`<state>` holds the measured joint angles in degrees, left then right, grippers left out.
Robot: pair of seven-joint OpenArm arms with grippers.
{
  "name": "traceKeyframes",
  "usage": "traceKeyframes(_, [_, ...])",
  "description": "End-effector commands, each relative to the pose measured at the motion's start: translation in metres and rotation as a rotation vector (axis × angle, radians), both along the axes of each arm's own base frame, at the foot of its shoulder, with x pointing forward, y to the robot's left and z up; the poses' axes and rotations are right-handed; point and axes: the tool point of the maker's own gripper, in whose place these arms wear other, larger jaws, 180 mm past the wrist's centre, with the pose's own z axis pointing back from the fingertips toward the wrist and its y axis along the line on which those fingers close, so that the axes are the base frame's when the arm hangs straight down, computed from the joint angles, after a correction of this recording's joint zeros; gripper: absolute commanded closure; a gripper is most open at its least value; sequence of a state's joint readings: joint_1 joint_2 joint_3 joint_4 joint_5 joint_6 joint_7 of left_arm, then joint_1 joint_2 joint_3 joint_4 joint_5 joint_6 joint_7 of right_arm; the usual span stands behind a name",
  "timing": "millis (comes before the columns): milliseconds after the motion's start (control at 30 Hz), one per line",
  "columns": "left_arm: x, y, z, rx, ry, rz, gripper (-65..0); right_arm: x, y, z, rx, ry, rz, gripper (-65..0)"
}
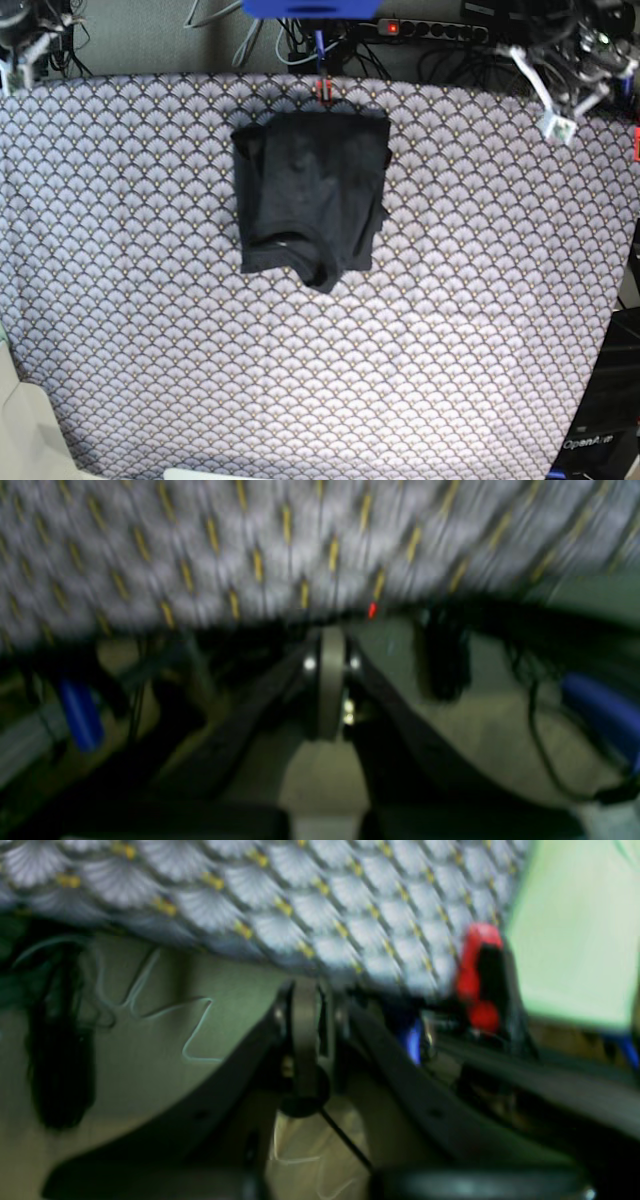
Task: Fold the T-shirt properly
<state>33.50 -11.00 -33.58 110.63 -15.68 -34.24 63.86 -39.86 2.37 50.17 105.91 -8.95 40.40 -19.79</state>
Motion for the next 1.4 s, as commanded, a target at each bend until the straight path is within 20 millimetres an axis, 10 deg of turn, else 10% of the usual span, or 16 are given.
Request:
traceKeyframes(0, [-0.004, 0.000, -0.001, 0.006, -0.005, 0.007, 0.0, -0.010, -0.010, 0.002, -0.029, -0.001, -0.032, -3.1])
traceKeyframes(533, [-0.127, -0.078, -0.147, -0.242, 0.074, 0.119, 0.0, -0.133, -0.041, -0.130, 0.182, 0.008, -0.369, -3.1])
traceKeyframes(700, [-0.154, -0.106, -0.196, -0.332, 0.134, 0.205, 0.0, -0.152, -0.004, -0.191, 0.409, 0.114, -0.397, -3.2])
traceKeyframes(1033, [-0.148, -0.151, -0.229, -0.509, 0.083, 0.460, 0.0, -0.143, 0.088, -0.245, 0.545, 0.395, -0.121, -3.5])
traceKeyframes(1367, [-0.095, -0.099, -0.248, 0.047, -0.016, 0.215, 0.0, -0.094, 0.086, -0.271, 0.130, 0.458, 0.031, -3.6])
